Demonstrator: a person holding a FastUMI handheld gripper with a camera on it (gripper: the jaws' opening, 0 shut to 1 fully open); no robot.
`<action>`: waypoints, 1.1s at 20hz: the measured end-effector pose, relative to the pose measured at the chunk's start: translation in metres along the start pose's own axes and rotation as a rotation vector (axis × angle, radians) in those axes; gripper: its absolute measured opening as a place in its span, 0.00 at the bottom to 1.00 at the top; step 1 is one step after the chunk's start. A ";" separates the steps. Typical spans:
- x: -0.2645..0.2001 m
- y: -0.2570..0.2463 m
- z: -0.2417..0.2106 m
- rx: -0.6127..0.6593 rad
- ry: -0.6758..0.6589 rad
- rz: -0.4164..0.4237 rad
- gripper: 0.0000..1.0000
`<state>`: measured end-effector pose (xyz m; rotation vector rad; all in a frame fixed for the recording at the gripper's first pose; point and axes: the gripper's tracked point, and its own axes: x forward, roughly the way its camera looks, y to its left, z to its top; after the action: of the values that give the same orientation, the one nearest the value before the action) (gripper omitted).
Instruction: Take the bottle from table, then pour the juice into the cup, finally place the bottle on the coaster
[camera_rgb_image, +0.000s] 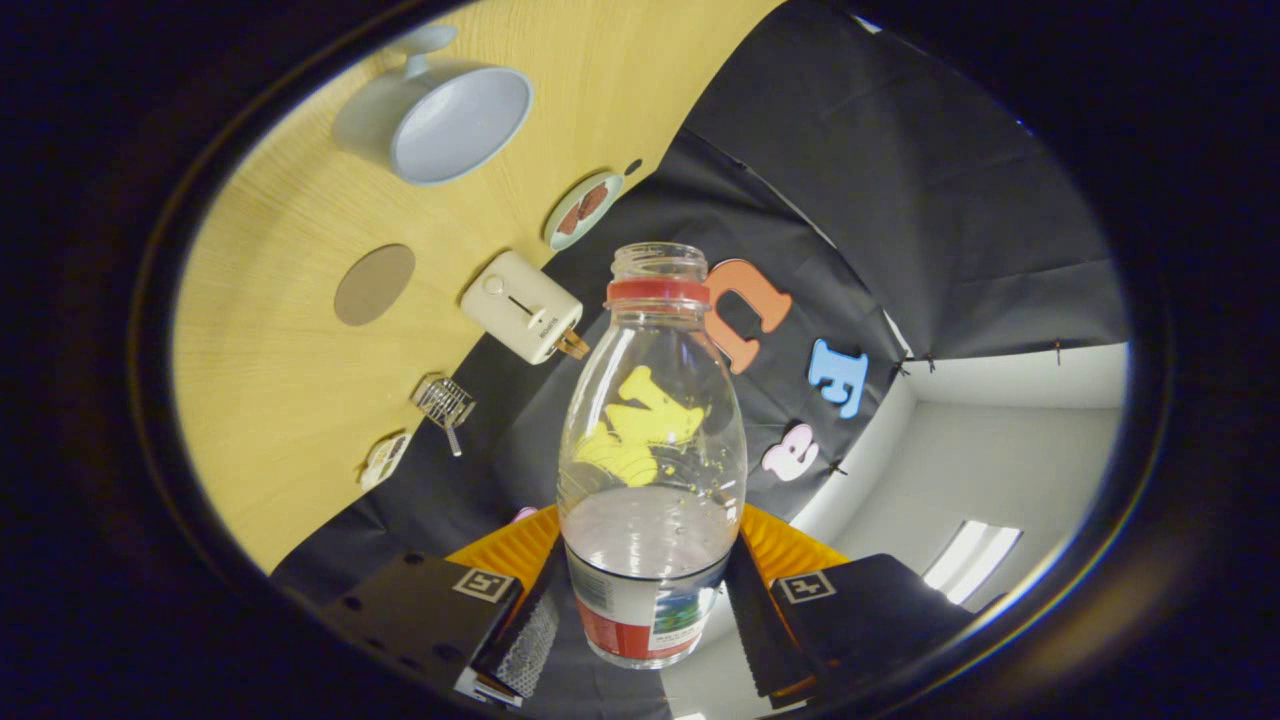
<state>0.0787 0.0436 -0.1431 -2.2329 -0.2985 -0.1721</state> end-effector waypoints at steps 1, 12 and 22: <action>-0.001 0.004 0.003 -0.002 0.002 0.004 0.81; -0.005 0.032 0.031 0.036 -0.024 0.043 0.81; -0.003 0.048 -0.005 0.600 0.163 0.214 0.81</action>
<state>0.0885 0.0100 -0.1766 -1.6298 -0.0114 -0.1274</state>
